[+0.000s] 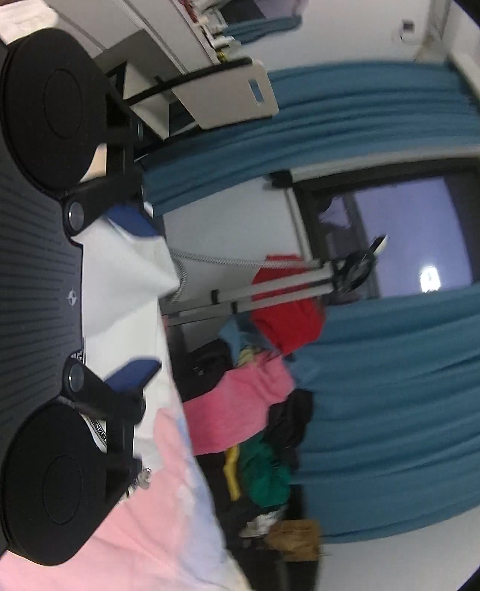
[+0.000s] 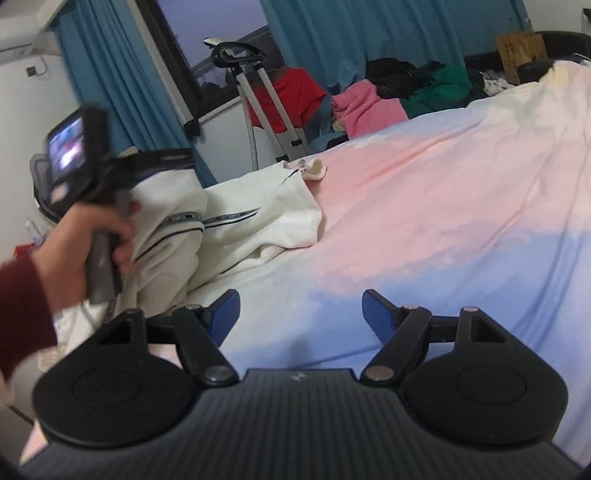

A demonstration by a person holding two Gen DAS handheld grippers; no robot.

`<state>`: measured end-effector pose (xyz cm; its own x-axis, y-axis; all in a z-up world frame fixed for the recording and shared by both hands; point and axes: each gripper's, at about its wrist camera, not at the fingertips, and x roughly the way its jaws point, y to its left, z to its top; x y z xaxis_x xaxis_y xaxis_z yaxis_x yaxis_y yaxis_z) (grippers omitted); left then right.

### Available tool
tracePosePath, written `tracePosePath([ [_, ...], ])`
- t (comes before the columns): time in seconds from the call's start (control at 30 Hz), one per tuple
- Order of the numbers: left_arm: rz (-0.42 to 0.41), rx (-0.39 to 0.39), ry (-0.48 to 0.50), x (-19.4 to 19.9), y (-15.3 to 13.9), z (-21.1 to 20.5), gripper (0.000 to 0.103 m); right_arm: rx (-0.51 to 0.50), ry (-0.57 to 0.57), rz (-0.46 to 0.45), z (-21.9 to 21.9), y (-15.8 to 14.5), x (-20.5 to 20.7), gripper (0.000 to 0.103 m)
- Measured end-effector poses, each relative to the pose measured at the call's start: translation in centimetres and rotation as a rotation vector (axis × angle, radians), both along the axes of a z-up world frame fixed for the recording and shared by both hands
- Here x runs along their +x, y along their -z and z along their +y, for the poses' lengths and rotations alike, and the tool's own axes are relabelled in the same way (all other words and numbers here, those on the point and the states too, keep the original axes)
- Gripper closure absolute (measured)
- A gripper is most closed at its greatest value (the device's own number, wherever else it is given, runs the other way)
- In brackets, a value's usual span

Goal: Fold clothes

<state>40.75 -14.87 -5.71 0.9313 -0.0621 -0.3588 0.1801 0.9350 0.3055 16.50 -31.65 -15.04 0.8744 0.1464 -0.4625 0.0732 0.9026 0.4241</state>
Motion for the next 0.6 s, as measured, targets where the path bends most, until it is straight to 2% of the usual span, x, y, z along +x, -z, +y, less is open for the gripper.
tracePosePath([
  [0.03, 0.007, 0.034, 0.004, 0.8, 0.4, -0.8, 0.057, 0.006, -0.006, -0.003, 0.0, 0.2, 0.2, 0.027],
  [0.07, -0.001, 0.082, 0.003, 1.0, 1.0, -1.4, 0.075, 0.009, -0.006, -0.007, 0.0, 0.4, 0.4, 0.027],
  [0.13, -0.023, 0.124, 0.024, -0.3, 1.3, -1.6, 0.098, 0.013, -0.008, -0.016, 0.0, 0.7, 0.7, 0.027],
  [0.23, -0.055, 0.175, 0.059, -2.7, 1.7, -1.8, 0.099, 0.045, -0.013, -0.019, -0.1, 0.8, 0.7, 0.027],
  [0.27, -0.061, 0.165, 0.064, -3.9, 1.5, -1.5, 0.099, 0.049, -0.012, -0.025, -0.1, 0.7, 0.5, 0.029],
  [0.43, -0.123, 0.087, 0.115, -13.2, -0.7, 1.1, 0.1, 0.054, 0.0, -0.082, 0.2, -0.4, -0.9, 0.033],
  [0.6, -0.128, -0.04, 0.126, -23.8, -1.5, 4.4, 0.1, 0.075, -0.022, -0.136, 0.5, -1.7, -2.8, 0.037],
])
